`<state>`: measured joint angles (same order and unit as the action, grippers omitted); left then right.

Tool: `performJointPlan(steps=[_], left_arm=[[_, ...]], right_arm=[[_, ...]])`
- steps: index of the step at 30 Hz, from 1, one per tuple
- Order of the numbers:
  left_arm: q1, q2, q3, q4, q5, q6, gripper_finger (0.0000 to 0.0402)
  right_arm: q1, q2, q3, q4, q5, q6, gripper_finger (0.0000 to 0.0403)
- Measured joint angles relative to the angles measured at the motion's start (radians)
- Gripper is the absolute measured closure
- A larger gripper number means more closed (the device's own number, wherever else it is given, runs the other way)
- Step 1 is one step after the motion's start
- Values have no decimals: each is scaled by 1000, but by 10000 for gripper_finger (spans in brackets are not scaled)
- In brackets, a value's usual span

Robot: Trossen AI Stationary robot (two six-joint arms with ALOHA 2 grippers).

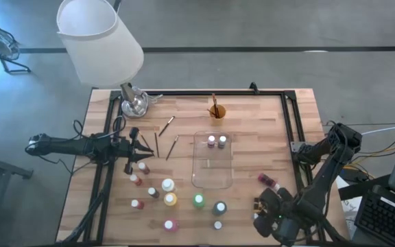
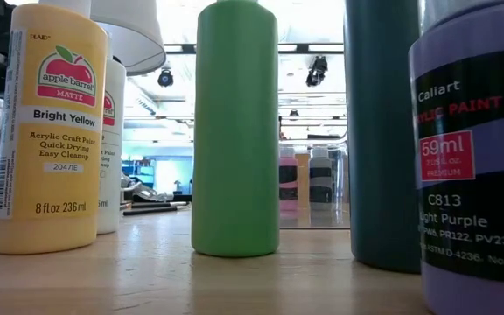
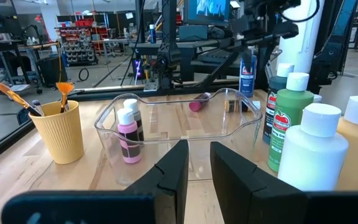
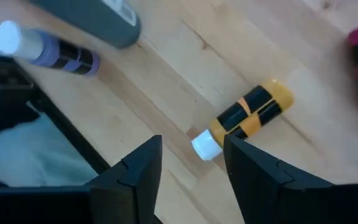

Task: Pick & Place Paint Supplies
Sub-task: Put the small yellow paint bottle into the transparent bin

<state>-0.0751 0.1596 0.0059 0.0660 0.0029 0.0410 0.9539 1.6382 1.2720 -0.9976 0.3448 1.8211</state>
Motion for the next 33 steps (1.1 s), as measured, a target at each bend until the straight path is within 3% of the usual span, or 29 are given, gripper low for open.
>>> performJointPlan(steps=[8, 19, 25, 33], left_arm=[[0, 0, 0, 0, 0, 0, 328], [0, 0, 0, 0, 0, 0, 328], [0, 0, 0, 0, 0, 0, 328], [0, 0, 0, 0, 0, 0, 328]], right_arm=[[0, 2, -93, 77, 25, 186, 206], [-4, 2, -180, 177, 0, 253, 172], [-29, 2, -218, 186, -132, 271, 176], [-32, 24, -201, 299, -140, 273, 189]])
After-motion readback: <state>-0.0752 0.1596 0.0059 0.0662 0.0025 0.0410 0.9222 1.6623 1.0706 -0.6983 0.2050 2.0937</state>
